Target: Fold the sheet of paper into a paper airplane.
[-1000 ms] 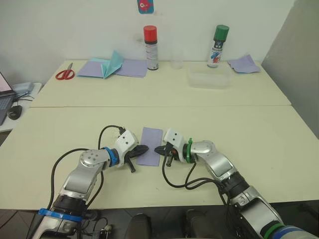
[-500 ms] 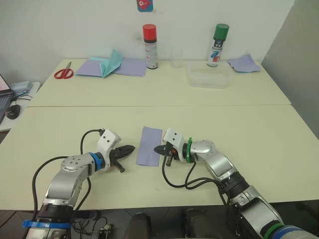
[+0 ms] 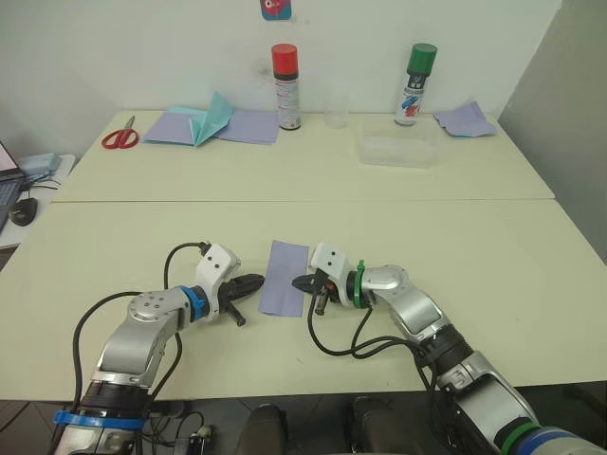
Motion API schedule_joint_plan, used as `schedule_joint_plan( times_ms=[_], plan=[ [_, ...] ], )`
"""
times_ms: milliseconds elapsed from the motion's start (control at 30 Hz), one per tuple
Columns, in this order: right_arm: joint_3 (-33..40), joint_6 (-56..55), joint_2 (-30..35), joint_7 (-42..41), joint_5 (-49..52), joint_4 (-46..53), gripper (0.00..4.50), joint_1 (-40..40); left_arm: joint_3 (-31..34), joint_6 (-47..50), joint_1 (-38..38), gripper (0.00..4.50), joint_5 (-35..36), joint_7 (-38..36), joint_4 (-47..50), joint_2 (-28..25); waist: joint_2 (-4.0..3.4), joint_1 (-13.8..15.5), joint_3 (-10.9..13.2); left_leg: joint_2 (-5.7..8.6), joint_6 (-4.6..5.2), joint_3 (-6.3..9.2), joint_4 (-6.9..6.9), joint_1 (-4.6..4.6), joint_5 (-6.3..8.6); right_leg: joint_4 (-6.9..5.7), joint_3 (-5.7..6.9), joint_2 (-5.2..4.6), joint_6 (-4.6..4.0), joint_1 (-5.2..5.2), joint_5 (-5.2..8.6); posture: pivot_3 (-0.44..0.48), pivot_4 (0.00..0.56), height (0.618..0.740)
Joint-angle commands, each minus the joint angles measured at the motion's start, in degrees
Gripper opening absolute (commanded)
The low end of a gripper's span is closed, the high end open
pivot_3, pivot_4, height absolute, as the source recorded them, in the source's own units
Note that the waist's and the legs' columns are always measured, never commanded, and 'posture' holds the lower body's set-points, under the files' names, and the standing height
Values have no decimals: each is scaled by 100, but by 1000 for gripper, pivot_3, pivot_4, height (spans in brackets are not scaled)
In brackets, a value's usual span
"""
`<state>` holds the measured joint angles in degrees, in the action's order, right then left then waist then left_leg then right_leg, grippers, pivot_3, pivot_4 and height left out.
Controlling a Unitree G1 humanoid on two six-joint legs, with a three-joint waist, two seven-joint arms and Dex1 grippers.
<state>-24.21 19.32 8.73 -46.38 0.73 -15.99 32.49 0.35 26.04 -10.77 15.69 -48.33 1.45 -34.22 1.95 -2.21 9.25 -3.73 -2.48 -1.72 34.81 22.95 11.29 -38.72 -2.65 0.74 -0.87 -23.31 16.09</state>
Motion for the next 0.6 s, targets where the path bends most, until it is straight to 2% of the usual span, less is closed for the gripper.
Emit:
schedule_joint_plan(
  times_ms=[33,600],
  plan=[
    [-8,99,39,90,-136,-198,31,-13,-37,24,-127,0,168,-170,88,35,0,0,2,0,0,0,0,0,0,0,0,0,0,0,0,0,150,740],
    [3,98,35,93,-156,-232,31,11,-116,-145,-408,0,60,-243,-31,97,16,1,33,1,0,-1,0,1,0,0,3,1,19,0,-11,0,150,740]
  ],
)
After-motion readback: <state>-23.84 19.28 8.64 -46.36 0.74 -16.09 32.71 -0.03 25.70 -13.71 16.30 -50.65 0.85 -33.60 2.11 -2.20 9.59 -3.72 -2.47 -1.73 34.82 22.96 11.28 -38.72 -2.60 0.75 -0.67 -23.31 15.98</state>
